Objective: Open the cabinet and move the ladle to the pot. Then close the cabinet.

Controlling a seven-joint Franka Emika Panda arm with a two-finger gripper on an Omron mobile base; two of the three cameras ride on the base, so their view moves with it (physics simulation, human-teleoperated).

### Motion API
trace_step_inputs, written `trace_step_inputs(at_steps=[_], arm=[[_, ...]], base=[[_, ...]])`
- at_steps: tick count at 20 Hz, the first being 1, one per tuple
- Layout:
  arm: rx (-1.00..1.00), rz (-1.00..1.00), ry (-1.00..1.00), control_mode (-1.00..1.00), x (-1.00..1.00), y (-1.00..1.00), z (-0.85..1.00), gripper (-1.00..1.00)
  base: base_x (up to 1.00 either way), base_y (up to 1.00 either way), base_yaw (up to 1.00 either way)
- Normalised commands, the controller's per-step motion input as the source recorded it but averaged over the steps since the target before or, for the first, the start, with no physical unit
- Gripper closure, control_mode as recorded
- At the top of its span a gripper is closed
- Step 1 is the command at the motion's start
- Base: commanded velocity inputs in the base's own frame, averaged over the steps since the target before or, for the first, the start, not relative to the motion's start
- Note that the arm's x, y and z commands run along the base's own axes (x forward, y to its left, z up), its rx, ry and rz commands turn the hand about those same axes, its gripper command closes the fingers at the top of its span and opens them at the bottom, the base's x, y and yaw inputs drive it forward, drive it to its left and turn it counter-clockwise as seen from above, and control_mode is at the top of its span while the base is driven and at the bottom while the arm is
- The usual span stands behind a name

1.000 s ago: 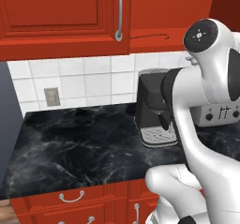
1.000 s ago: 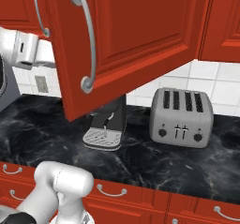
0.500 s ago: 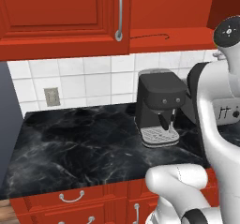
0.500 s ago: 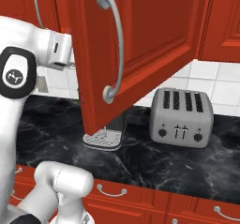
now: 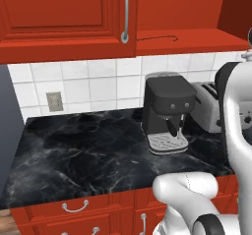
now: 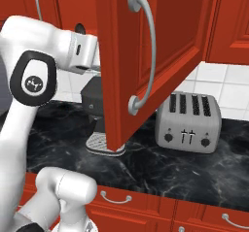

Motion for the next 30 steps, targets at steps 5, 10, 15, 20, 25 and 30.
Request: trace_step_inputs(at_steps=[5,10,15,20,25,30], arm=[[0.11,0.21,0.00,-1.00,-0.01,0.56,0.00,-1.00],[0.22,0.34,0.04,-1.00,0.02,0.77,0.00,-1.00],[0.26,0.38,0.03,-1.00,0.26,0.62,0.04,-1.00],[0.25,0.37,0.00,-1.00,0.59,0.30,0.12,-1.00],[0.15,0.29,-0.01,-1.00,0.80,0.12,0.05,-1.00],[0.07,0.23,-0.04,-1.00,0.61,0.09,0.00,-1.00]], base=[[0.00,0.00,0.00],[0.00,0.00,0.00],[0.00,0.00,0.00],[0.00,0.00,0.00],[0.00,0.00,0.00],[0.00,0.00,0.00]])
